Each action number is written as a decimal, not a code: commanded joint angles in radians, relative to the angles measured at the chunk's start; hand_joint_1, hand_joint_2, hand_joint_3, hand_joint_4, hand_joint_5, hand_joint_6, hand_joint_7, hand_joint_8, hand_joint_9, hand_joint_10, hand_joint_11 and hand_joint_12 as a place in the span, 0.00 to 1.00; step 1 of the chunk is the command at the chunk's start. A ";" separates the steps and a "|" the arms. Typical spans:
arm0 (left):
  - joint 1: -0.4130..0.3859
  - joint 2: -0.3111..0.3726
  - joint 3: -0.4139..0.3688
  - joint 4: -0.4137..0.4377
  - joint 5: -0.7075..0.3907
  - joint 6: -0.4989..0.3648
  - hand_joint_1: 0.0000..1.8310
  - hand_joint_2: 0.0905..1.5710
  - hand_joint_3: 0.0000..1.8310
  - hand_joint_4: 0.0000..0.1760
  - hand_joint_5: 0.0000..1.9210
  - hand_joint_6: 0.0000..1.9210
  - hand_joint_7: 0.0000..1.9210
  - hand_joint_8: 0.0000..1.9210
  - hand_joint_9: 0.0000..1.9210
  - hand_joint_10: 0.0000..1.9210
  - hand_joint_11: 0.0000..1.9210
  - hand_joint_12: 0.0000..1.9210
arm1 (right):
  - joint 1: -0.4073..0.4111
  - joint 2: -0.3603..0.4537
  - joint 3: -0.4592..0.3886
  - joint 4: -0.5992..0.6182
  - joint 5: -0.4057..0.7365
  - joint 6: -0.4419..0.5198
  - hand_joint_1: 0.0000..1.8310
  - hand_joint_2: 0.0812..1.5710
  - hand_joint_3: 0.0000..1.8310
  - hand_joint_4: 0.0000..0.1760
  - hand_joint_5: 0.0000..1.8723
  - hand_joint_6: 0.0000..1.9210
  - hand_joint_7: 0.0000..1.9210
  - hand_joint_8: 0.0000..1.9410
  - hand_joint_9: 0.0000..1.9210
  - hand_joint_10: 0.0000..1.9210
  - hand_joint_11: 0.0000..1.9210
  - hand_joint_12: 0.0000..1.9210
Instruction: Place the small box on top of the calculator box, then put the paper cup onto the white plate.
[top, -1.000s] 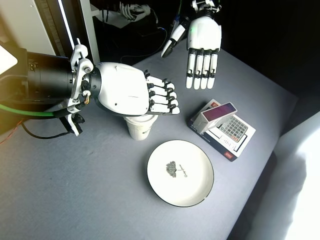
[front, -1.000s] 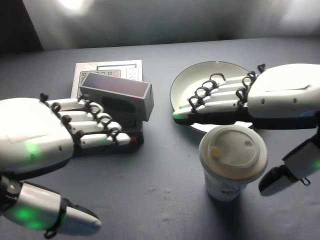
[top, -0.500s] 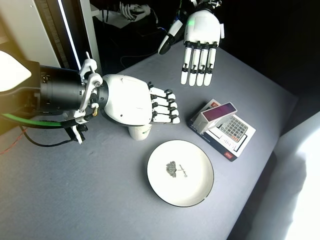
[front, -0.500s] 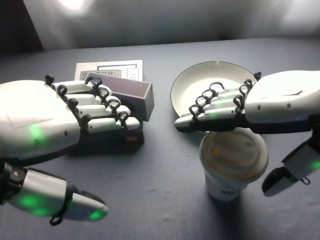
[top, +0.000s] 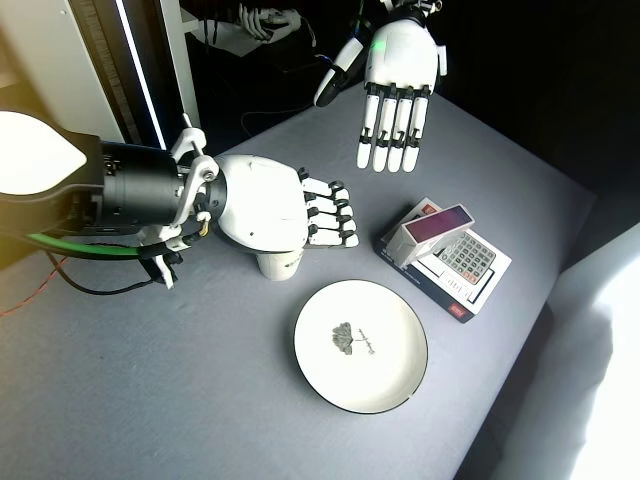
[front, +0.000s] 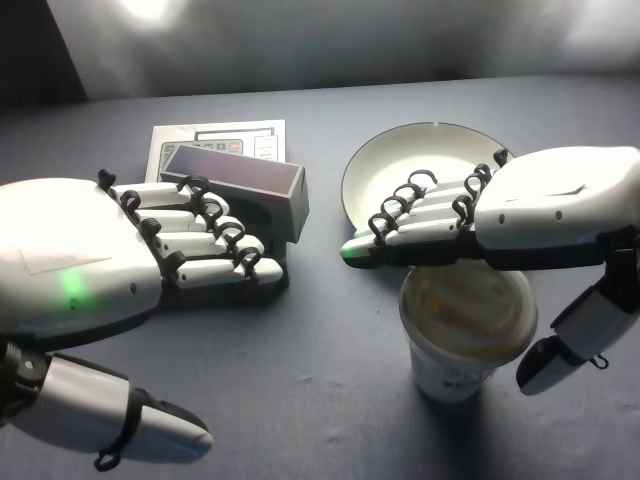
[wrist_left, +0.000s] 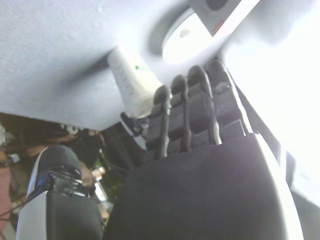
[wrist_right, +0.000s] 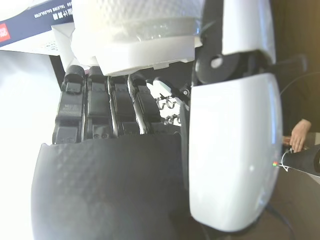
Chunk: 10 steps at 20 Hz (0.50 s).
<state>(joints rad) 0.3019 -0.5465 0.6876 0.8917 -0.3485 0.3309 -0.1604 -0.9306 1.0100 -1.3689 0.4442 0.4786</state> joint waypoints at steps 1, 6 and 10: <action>-0.013 0.010 0.004 -0.027 -0.067 -0.005 0.03 0.66 0.00 0.00 0.07 0.00 0.08 0.00 0.07 0.00 0.00 0.16 | -0.001 0.008 0.007 0.051 0.043 0.008 0.66 0.48 0.00 0.00 0.00 0.00 0.00 0.00 0.00 0.00 0.01 0.01; -0.033 0.009 0.007 -0.038 -0.046 -0.004 0.06 0.67 0.00 0.00 0.08 0.00 0.09 0.00 0.08 0.00 0.00 0.18 | -0.006 -0.016 0.041 0.080 0.047 0.008 0.65 0.49 0.00 0.00 0.00 0.00 0.00 0.00 0.00 0.00 0.01 0.02; -0.048 0.009 0.009 -0.038 -0.038 -0.004 0.05 0.67 0.00 0.00 0.07 0.00 0.07 0.00 0.07 0.00 0.00 0.15 | -0.008 -0.023 0.044 0.086 0.049 0.008 0.65 0.51 0.01 0.00 0.00 0.00 0.00 0.00 0.00 0.00 0.00 0.12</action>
<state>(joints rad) 0.2676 -0.5465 0.6918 0.8776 -0.3202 0.3305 -0.1677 -0.9615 1.0534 -1.3293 0.4484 0.4789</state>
